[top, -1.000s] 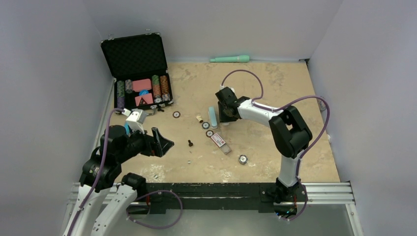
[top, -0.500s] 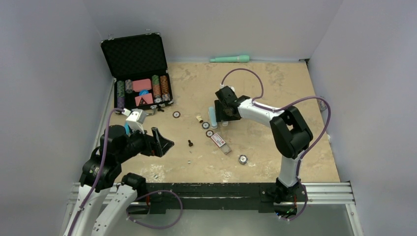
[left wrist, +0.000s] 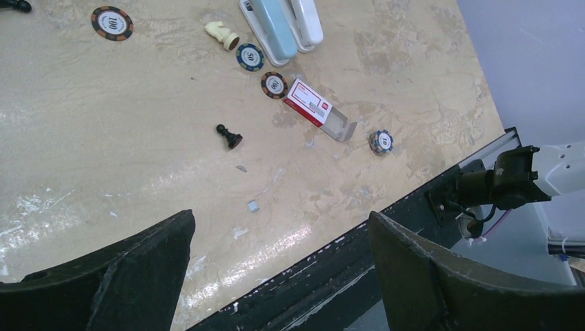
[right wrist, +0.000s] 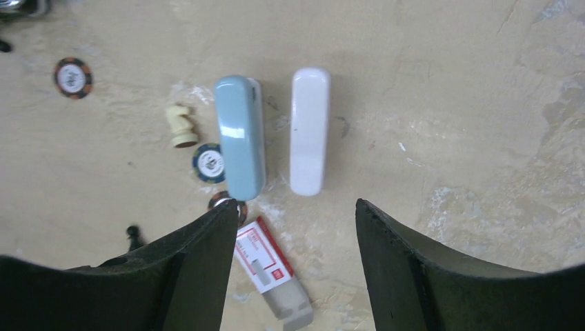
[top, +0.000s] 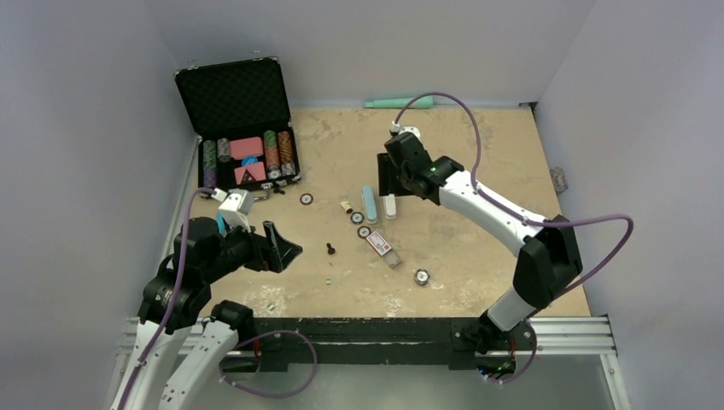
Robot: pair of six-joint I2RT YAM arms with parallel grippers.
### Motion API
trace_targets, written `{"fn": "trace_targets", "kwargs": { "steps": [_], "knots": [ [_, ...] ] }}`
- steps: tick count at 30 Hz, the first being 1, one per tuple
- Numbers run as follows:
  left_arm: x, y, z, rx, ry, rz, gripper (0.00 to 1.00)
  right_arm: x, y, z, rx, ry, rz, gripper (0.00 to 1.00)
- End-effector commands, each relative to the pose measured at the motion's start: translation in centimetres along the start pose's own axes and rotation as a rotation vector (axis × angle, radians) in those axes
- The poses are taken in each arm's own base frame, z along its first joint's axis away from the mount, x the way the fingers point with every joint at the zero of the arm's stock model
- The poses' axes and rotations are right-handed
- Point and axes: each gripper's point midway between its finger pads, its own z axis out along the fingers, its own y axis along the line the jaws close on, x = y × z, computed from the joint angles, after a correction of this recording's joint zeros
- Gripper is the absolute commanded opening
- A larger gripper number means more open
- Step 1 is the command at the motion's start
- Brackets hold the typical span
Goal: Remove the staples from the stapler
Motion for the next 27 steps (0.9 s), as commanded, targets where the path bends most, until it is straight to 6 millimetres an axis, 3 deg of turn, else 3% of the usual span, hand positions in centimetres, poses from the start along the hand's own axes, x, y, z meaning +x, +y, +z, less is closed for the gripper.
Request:
{"fn": "trace_targets", "kwargs": {
  "steps": [1, 6, 12, 19, 27],
  "knots": [
    [-1.4, -0.1, -0.2, -0.007, -0.05, 0.018, 0.99, -1.5, 3.1, -4.7, -0.077, -0.064, -0.023, 0.66],
    [-1.5, 0.3, -0.4, -0.03, -0.063, 0.014, 0.99, -0.1, 8.2, -7.7, -0.194, -0.065, -0.051, 0.65],
    [-2.0, 1.4, -1.2, -0.106, -0.116, -0.002, 0.99, 3.4, 15.3, -10.3, -0.403, -0.041, -0.084, 0.63],
    [-2.6, 3.1, -2.2, -0.211, -0.179, -0.032, 0.99, 8.4, 21.6, -10.8, -0.506, 0.023, -0.14, 0.6],
    [-2.6, 3.5, -2.3, -0.235, -0.182, -0.039, 0.99, 14.2, 27.7, -11.1, -0.599, 0.099, -0.199, 0.58]
  ]
}}
